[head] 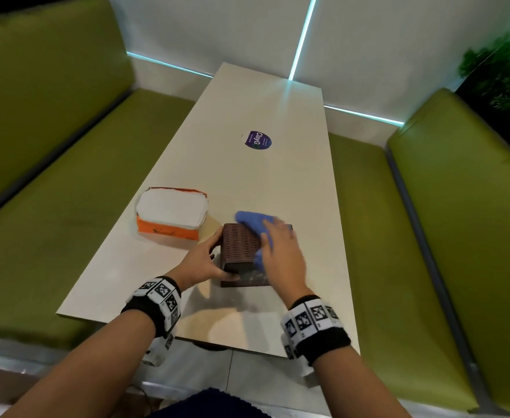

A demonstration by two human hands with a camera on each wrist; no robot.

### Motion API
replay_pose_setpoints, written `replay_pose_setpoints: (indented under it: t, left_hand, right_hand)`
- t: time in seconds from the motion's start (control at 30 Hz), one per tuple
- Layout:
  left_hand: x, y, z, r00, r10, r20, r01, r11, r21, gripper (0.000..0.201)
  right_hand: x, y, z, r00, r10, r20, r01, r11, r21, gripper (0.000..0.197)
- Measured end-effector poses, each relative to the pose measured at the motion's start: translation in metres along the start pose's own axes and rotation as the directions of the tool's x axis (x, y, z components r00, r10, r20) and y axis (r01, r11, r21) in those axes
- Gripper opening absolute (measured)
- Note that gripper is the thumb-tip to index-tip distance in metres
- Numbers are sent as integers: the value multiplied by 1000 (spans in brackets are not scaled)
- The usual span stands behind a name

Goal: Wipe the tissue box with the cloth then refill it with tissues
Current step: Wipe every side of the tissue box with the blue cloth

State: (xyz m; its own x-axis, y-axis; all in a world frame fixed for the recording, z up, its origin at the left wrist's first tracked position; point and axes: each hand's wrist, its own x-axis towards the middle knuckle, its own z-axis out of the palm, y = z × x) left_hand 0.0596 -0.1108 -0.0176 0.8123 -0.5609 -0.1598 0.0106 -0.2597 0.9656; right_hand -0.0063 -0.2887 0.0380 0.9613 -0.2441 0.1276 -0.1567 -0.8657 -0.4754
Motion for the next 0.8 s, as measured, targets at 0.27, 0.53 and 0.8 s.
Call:
replay_pose_setpoints:
  t: [0.27, 0.53, 0.8]
  left_hand:
    - [-2, 0, 2, 1000, -5, -20, 5, 1000, 9, 110]
    - [-5, 2, 5, 999, 14, -42, -15, 1000, -17, 108]
    - [-17, 2, -2, 1000, -18, -10, 16, 990, -140, 103]
  right_hand:
    - [-11, -35, 22, 987, 80, -140, -90, 994, -66, 46]
    - [-8, -5, 3, 998, 24, -53, -22, 999, 25, 41]
    - [1, 78, -31, 755, 523, 396, -559, 196, 806, 15]
